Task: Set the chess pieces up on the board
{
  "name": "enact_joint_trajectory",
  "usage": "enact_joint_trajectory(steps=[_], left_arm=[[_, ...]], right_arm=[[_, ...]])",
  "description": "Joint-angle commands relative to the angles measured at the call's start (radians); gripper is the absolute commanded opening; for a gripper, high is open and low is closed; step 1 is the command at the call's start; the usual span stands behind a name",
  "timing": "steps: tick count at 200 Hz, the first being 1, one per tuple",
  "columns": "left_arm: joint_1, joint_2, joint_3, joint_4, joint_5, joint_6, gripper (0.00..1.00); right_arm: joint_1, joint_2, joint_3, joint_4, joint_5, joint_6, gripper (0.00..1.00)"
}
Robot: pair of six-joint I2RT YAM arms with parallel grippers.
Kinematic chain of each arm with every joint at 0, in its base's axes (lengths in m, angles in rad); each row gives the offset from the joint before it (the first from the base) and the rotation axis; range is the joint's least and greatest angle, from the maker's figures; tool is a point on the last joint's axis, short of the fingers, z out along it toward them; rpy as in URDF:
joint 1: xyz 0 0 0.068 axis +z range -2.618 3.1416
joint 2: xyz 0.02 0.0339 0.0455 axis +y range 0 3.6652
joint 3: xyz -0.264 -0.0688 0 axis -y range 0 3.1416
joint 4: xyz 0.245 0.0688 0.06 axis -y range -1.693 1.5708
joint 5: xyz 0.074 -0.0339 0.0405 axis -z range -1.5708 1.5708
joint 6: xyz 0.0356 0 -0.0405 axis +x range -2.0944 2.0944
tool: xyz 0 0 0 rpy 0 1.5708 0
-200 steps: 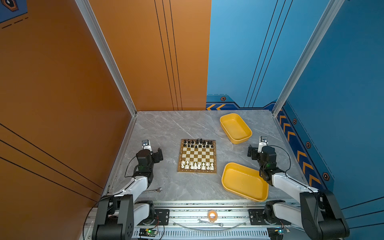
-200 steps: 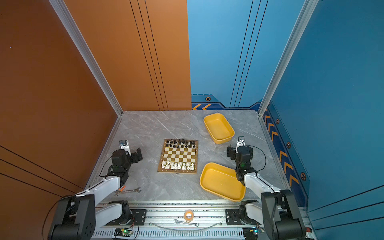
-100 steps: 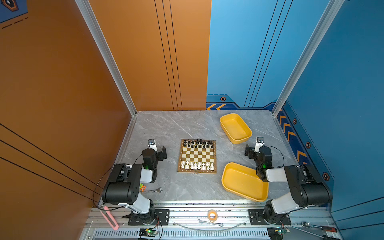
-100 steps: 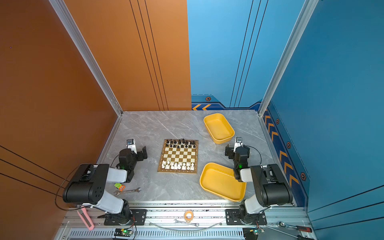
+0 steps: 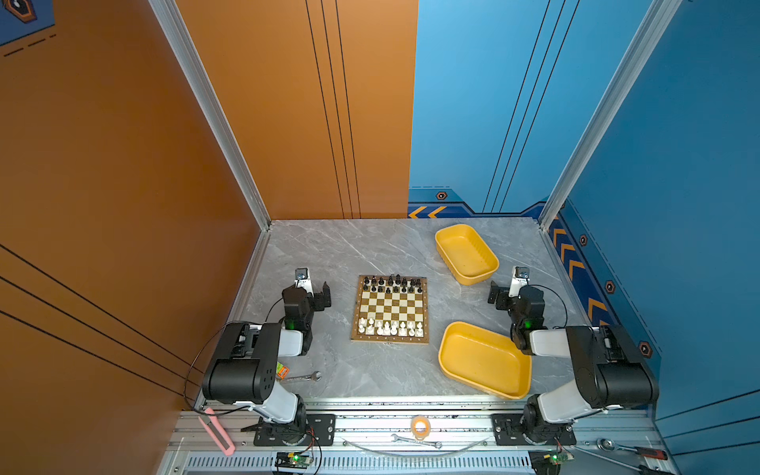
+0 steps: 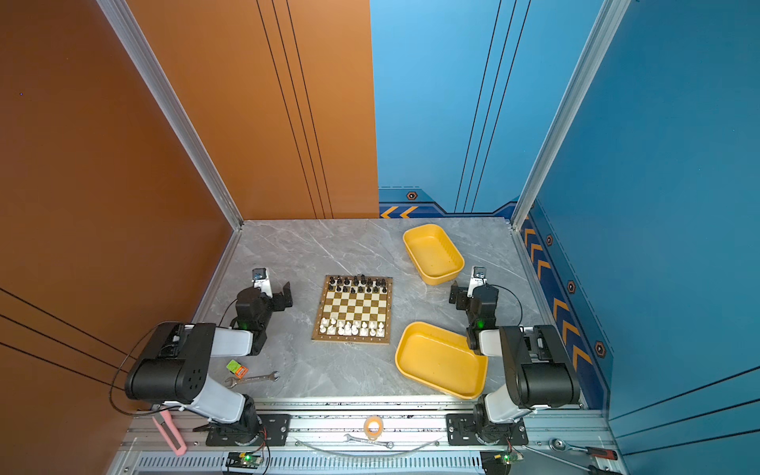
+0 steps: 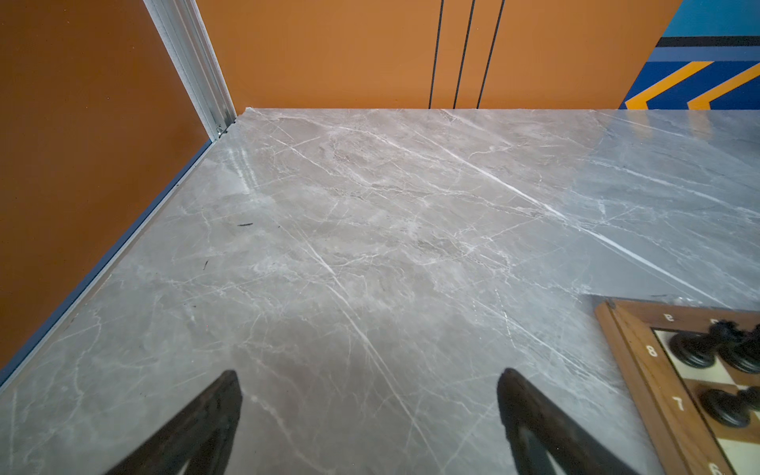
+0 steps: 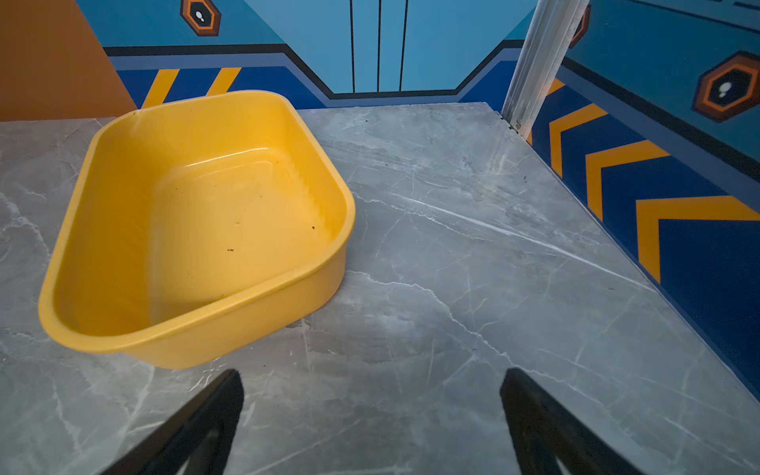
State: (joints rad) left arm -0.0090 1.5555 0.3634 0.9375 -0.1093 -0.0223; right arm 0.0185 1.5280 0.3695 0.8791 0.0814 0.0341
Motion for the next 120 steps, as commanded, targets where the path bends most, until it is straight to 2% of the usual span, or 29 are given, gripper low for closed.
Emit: enact_joint_trajectory(steps=[1,120], left_arm=[[-0.015,0.005,0.018,-0.025,-0.036,0.021,0.98],[-0.025,0.004,0.017,-0.023,-0.06,0.023,0.98]], right_arm=[[-0.003,0.005,0.015,-0.02,-0.01,0.018,1.0],[-0.006,0.007,0.018,-0.027,-0.012,0.021,1.0]])
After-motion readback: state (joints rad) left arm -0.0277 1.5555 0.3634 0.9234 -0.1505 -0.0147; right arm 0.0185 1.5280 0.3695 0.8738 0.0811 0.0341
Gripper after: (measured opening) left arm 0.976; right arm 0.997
